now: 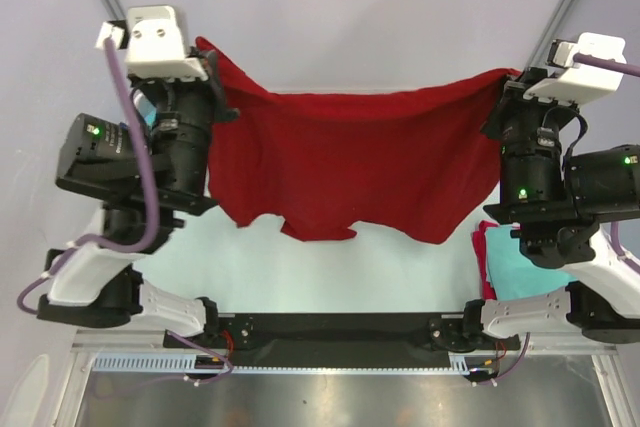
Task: Fold and stack the t-shirts
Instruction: Flatten out the tshirt
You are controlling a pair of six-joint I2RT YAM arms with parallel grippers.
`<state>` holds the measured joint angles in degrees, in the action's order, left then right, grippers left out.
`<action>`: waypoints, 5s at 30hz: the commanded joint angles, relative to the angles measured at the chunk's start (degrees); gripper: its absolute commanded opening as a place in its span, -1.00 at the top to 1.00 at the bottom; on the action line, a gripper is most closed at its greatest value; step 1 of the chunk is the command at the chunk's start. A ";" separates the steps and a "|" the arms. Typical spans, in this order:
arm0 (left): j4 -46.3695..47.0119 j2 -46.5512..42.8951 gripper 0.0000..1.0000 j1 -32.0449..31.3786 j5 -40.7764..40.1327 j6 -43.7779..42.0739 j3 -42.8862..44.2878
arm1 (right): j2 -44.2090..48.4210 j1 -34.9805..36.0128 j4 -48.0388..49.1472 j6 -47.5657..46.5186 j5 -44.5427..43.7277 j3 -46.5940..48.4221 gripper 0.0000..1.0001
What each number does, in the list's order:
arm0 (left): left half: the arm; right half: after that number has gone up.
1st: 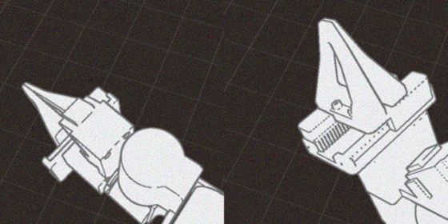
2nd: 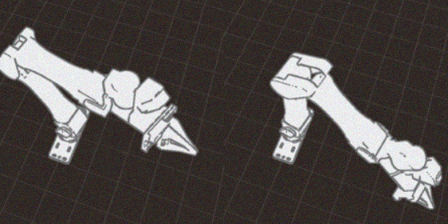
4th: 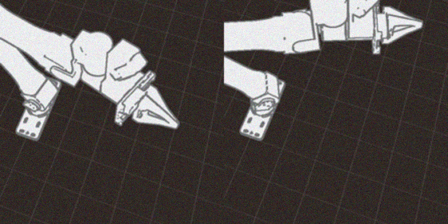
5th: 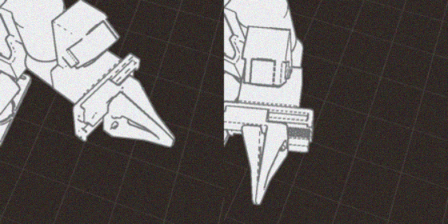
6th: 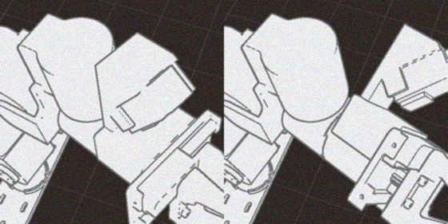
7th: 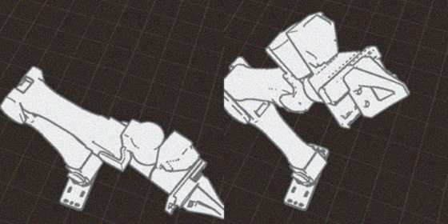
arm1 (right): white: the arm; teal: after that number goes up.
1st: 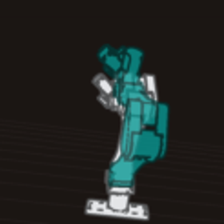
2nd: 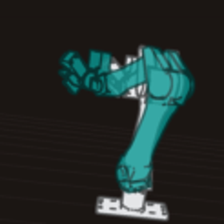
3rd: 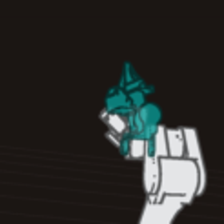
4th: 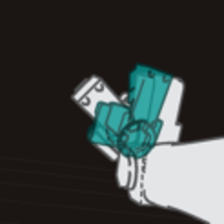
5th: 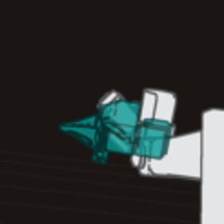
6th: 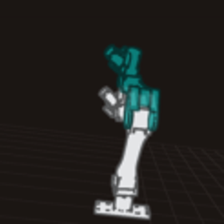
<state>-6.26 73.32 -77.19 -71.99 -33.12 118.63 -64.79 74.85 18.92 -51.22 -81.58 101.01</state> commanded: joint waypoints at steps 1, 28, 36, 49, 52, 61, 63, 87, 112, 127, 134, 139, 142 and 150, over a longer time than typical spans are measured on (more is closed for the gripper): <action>28.85 3.23 1.00 -3.58 -6.76 -25.41 4.58 | 0.37 1.70 4.11 -4.06 0.81 2.61 1.00; 15.67 1.82 0.99 6.08 -4.74 -12.14 5.82 | -3.05 -11.48 -18.57 17.65 10.47 5.52 1.00; 1.54 3.23 0.99 13.98 -0.36 2.61 5.47 | -4.90 -16.75 -24.53 25.18 12.85 4.54 1.00; -35.04 3.50 1.00 33.67 19.15 41.20 -1.45 | -12.28 -33.97 -53.98 57.37 28.76 9.03 1.00; -35.31 3.50 1.00 38.42 23.90 43.67 -4.27 | -14.48 -37.13 -55.12 59.74 31.65 10.34 1.00; -33.56 9.55 1.00 46.68 33.66 45.95 -6.92 | -23.88 -44.34 -58.91 65.81 39.04 14.39 1.00; -32.68 10.96 1.00 49.05 36.37 46.22 -6.75 | -26.24 -46.19 -58.91 66.16 40.35 14.83 1.00; -34.08 49.00 1.00 64.71 51.41 52.72 17.95 | -64.13 -62.80 -65.15 74.77 58.20 40.74 1.00; -30.83 67.22 0.67 69.80 56.52 53.87 26.74 | -83.39 -72.83 -63.56 77.59 71.56 51.57 0.71; -32.32 60.72 0.31 69.54 55.46 54.74 24.90 | -78.12 -73.79 -61.98 78.03 76.48 48.40 -0.34; -33.90 49.50 0.29 63.32 52.48 53.78 19.99 | -69.34 -69.06 -63.83 76.63 72.72 44.89 -0.40; -31.80 39.11 0.27 57.60 52.21 55.44 5.06 | -59.25 -61.23 -64.45 75.04 65.16 32.02 -0.39; -30.13 31.12 0.29 55.23 50.99 57.20 -7.85 | -50.91 -59.21 -62.08 75.21 61.91 15.18 -0.37; -24.15 18.19 0.32 45.74 47.74 58.00 -34.77 | -38.49 -56.48 -56.63 77.68 58.65 -11.69 -0.36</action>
<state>-32.71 94.24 -27.59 -21.45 23.09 90.89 -105.78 19.29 -39.90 24.84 -18.85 97.32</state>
